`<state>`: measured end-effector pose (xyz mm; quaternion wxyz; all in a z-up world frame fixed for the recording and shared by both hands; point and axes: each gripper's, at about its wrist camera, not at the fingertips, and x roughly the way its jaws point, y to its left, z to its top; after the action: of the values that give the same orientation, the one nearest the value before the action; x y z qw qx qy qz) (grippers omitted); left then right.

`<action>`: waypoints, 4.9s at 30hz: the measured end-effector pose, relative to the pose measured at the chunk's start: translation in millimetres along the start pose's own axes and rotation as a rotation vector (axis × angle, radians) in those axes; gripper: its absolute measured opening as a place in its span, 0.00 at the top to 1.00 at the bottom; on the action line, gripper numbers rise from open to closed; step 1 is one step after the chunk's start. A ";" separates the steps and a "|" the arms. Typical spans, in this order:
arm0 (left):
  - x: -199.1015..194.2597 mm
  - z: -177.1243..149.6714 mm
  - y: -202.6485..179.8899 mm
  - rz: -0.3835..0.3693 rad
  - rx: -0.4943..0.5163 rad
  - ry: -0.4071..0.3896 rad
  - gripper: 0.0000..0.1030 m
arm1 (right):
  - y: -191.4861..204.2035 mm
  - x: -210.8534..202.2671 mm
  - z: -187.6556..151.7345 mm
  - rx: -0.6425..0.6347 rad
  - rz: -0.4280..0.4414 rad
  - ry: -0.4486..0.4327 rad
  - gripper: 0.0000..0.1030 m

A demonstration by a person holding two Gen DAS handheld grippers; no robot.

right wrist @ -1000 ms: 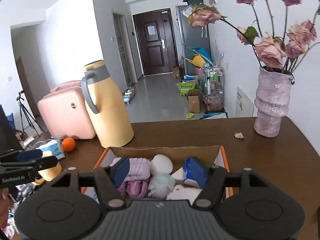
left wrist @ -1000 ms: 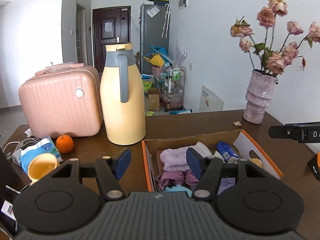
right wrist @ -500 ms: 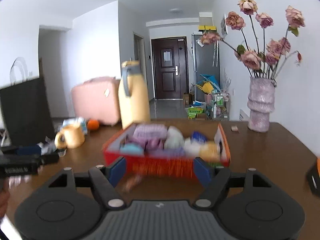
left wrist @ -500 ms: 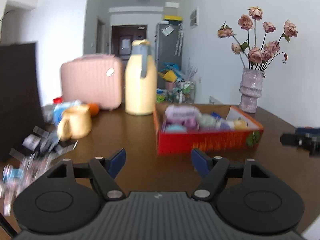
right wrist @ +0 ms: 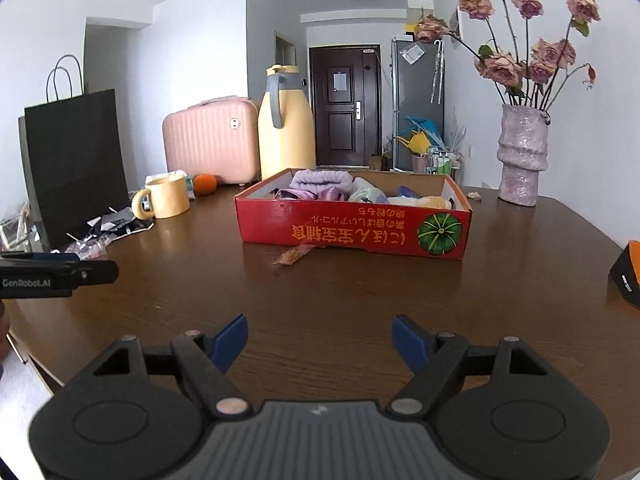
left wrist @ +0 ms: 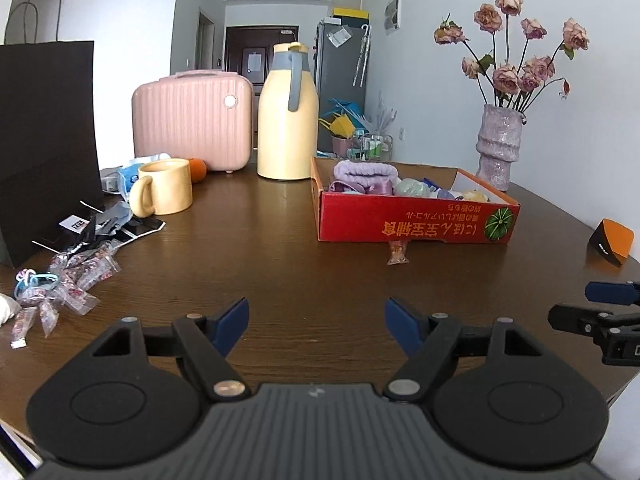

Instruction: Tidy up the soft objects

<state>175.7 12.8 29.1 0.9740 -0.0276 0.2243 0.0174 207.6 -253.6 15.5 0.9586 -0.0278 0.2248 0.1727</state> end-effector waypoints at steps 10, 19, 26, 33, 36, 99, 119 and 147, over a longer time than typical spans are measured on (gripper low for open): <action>46.3 6.9 11.2 -0.006 -0.003 0.043 0.25 | 8.9 74.7 32.9 0.038 0.025 0.066 0.24; 116.7 30.1 26.8 0.002 0.021 0.067 0.36 | 33.7 195.8 75.6 0.071 0.034 0.155 0.34; 169.9 50.6 23.5 -0.042 0.025 0.119 0.86 | 26.3 230.1 75.6 0.104 0.001 0.206 0.83; 188.0 52.3 -13.9 -0.112 0.050 0.157 0.93 | -24.5 192.7 62.1 0.136 -0.066 0.167 0.87; 182.7 49.3 -30.6 -0.132 0.059 0.160 0.94 | -47.9 166.9 56.4 0.165 -0.079 0.139 0.87; 313.3 178.4 -70.4 -0.100 0.076 0.252 0.62 | -187.3 345.1 214.2 0.117 -0.131 0.339 0.78; 285.9 195.0 -67.4 -0.085 0.073 0.179 0.06 | -140.7 247.5 225.8 0.071 -0.095 0.175 0.30; -44.6 23.2 -40.9 -0.056 0.070 -0.225 0.00 | 16.7 -71.0 20.3 -0.007 -0.088 -0.267 0.11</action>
<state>147.5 -27.6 71.3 0.9935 0.0021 0.1131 -0.0145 150.9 -258.0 65.4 0.9865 -0.0176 0.0933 0.1334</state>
